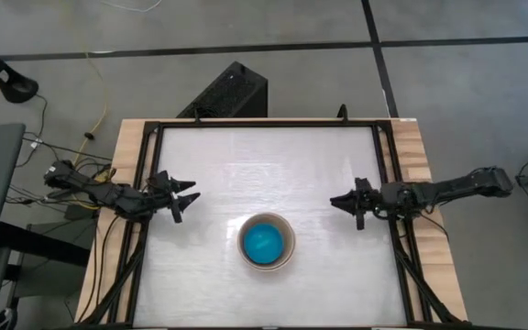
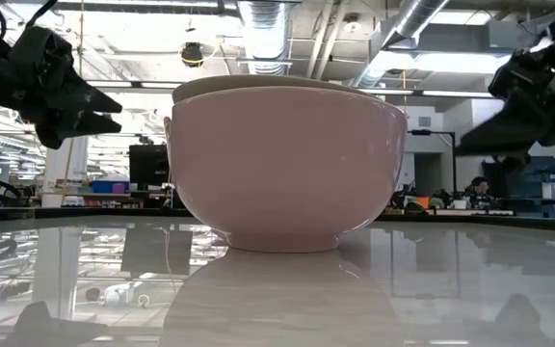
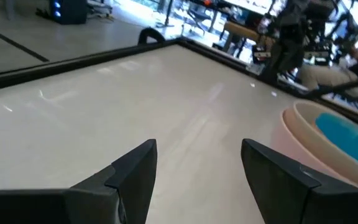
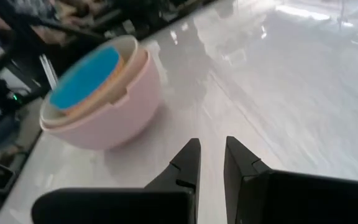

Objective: Nest bowls inside each other
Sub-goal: Return to Home Position

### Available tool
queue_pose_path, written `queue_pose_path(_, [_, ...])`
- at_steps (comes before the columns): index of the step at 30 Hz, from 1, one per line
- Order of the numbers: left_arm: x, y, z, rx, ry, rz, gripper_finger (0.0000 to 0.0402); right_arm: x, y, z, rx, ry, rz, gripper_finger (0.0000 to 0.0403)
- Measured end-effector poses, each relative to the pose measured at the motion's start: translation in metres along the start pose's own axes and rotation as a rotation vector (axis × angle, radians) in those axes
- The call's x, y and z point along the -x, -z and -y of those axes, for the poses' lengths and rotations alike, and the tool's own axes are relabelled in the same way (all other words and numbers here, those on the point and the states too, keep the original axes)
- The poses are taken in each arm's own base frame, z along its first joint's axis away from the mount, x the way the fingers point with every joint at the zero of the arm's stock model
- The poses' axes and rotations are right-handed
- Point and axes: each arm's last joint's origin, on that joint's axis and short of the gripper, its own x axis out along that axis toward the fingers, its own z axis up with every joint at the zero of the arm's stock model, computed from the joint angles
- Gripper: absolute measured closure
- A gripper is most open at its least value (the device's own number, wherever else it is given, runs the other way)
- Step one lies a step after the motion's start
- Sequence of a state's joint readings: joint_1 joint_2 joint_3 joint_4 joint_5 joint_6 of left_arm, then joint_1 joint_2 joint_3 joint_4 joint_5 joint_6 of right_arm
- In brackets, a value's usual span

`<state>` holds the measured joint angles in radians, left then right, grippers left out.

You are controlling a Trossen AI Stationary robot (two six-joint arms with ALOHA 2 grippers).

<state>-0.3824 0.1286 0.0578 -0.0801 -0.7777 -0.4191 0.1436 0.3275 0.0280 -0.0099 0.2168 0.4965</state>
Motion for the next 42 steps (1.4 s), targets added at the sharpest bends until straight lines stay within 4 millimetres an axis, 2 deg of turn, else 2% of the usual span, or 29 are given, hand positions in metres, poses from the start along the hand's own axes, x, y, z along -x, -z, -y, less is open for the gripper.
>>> queue_pose_path(12, [-0.0021, 0.0038, 0.0019, -0.077, 0.025, -0.043, 0.0178, -0.0069, 0.0089, 0.0029, 0.024, 0.048, -0.100, 0.0360])
queue_pose_path(42, [-0.0021, 0.0039, 0.0018, -0.062, 0.023, -0.043, 0.0178, -0.0069, 0.0091, 0.0030, 0.023, 0.048, -0.101, 0.0360])
